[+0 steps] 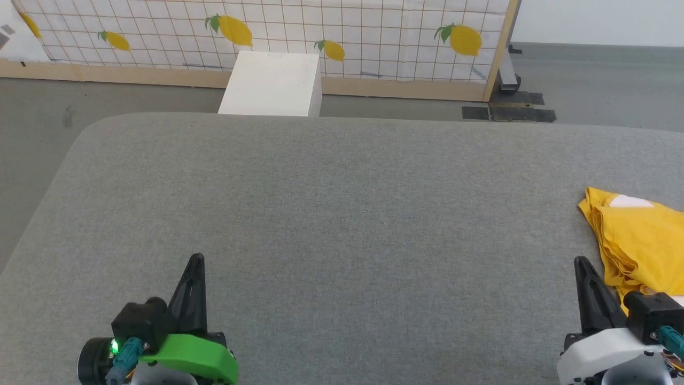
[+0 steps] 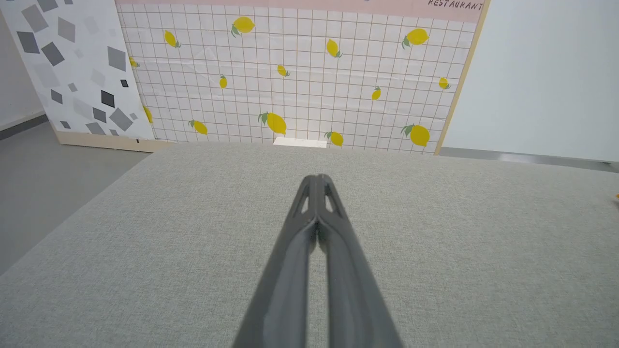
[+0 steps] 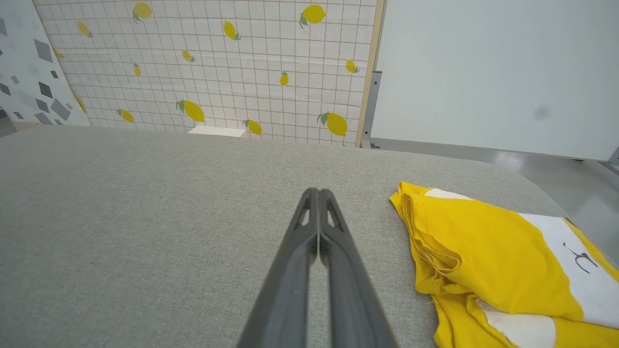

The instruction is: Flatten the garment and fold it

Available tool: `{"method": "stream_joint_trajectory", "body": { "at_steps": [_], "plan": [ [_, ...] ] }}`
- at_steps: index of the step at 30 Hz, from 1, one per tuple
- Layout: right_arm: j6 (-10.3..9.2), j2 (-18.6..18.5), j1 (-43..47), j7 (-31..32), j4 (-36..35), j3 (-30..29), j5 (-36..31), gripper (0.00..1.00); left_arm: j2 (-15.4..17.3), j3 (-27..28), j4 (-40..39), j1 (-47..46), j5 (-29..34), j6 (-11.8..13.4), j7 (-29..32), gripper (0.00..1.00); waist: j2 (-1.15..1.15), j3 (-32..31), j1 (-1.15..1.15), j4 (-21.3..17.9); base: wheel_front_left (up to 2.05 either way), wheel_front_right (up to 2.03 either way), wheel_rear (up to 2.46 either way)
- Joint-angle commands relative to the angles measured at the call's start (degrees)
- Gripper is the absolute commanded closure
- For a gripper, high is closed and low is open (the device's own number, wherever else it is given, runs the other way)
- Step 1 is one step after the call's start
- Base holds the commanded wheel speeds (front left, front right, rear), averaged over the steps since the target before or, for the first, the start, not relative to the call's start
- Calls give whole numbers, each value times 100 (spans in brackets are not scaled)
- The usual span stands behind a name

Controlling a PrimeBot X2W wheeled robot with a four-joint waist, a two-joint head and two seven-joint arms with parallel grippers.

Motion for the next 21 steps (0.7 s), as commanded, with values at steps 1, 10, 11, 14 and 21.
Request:
{"method": "stream_joint_trajectory", "body": {
  "at_steps": [1,10,11,14,21],
  "plan": [
    [-3,2,-124,22,-26,40,-19,100,-66,59,11,-107,132,-52,32,100,0,-2,0,-3,0,0,0],
    [-4,2,-163,73,-39,130,-23,100,-187,184,40,-133,323,-135,137,100,0,-11,0,-21,0,0,0],
    [-4,2,-166,78,-41,138,-23,100,-198,196,42,-136,342,-143,148,100,0,-12,0,-22,0,0,0],
    [-4,2,-179,95,-45,169,-25,100,-239,239,52,-145,407,-171,183,100,0,-15,0,-29,0,0,0],
    [-5,3,-221,151,-59,267,-29,100,-371,376,84,-174,617,-262,299,100,0,-25,0,-48,0,0,0]
  ]
}}
